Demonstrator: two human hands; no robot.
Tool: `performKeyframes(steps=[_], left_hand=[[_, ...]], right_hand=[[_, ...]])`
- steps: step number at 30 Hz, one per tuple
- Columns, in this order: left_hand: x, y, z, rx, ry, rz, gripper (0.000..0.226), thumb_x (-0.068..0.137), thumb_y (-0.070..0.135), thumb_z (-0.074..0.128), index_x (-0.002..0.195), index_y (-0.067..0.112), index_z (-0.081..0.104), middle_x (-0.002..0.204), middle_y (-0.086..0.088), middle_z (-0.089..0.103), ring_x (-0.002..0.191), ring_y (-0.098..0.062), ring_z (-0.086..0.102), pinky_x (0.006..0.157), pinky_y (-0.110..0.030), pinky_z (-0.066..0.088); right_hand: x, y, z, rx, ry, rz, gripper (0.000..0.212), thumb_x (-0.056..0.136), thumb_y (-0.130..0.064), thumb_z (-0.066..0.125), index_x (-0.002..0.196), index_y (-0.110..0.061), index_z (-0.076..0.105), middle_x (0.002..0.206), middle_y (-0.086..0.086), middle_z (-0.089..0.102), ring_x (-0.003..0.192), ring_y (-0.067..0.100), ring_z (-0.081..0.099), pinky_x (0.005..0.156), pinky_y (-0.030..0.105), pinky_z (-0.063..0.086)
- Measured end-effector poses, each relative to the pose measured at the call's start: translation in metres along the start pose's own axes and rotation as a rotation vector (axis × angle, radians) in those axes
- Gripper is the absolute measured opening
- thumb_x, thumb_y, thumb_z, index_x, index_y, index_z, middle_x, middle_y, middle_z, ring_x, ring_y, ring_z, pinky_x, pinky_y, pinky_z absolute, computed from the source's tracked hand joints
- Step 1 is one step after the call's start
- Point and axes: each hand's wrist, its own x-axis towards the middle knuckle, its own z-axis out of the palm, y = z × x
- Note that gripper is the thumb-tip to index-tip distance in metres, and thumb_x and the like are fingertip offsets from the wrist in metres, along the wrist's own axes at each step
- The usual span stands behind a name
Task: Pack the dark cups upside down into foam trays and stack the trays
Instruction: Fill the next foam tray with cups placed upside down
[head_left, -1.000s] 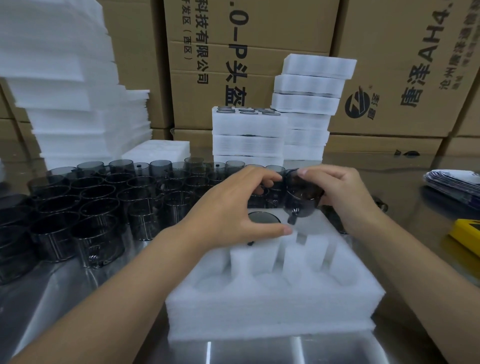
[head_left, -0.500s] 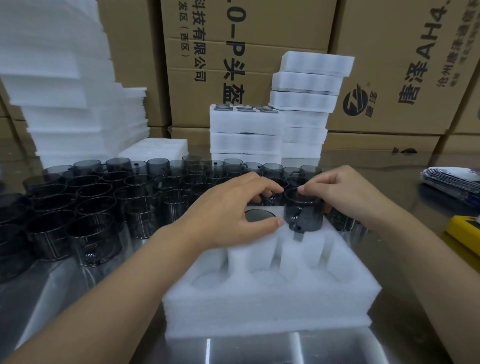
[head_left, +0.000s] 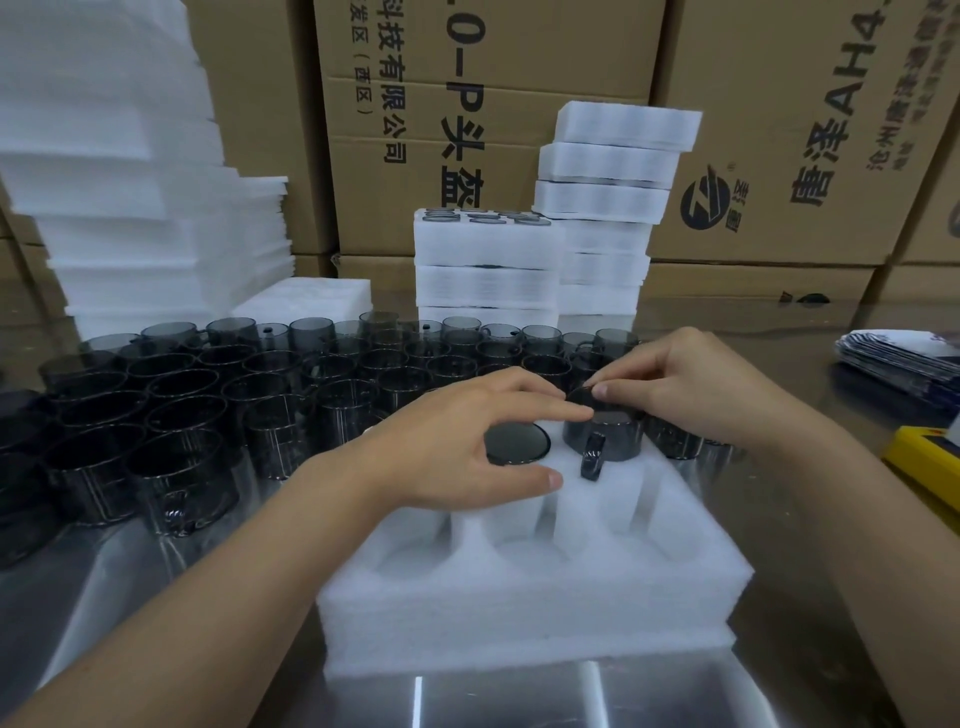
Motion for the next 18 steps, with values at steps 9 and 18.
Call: performKeyframes(steps=[9,18], left_hand=[[0.000,-0.001,0.000,-0.011,-0.015,-0.007,0.049,0.076,0.056,0.061,0.122,0.061,0.047,0.134,0.031,0.039,0.127,0.004,0.039,0.104,-0.037,0.039],[0.000,0.000,-0.001,-0.006,-0.022,-0.023,0.047,0.076,0.056,0.059,0.122,0.058,0.050,0.128,0.030,0.044,0.122,0.005,0.042,0.103,-0.035,0.040]], right_hand=[[0.005,0.006,0.000,0.087,-0.106,0.108,0.011,0.080,-0.049,0.068,0.077,-0.041,0.076,0.074,-0.014,0.071,0.061,-0.006,0.060,0.061,0.014,0.049],[0.002,0.017,-0.015,0.529,-0.367,0.323,0.022,0.078,-0.025,0.070,0.095,-0.013,0.077,0.090,0.006,0.075,0.070,0.010,0.069,0.061,0.019,0.055]])
